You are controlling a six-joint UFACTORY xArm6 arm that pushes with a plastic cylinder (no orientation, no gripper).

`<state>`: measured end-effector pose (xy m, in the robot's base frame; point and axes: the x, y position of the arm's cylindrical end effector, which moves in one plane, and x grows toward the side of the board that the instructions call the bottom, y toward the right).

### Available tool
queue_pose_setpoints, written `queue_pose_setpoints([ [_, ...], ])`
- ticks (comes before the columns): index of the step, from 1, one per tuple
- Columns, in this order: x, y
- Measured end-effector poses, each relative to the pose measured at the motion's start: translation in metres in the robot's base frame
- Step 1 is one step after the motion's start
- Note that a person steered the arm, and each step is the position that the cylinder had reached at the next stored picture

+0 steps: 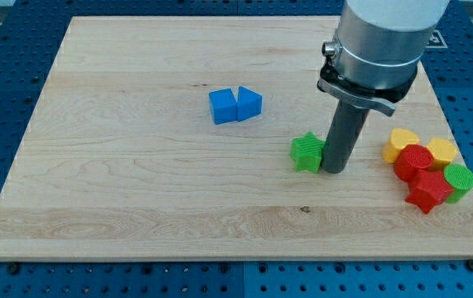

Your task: Move the green star to the right side of the blue triangle

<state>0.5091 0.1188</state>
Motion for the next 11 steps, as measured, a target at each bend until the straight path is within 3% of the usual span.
queue_pose_setpoints([
  [5, 0.033, -0.055],
  [7, -0.001, -0.056],
  [11, -0.016, -0.040],
])
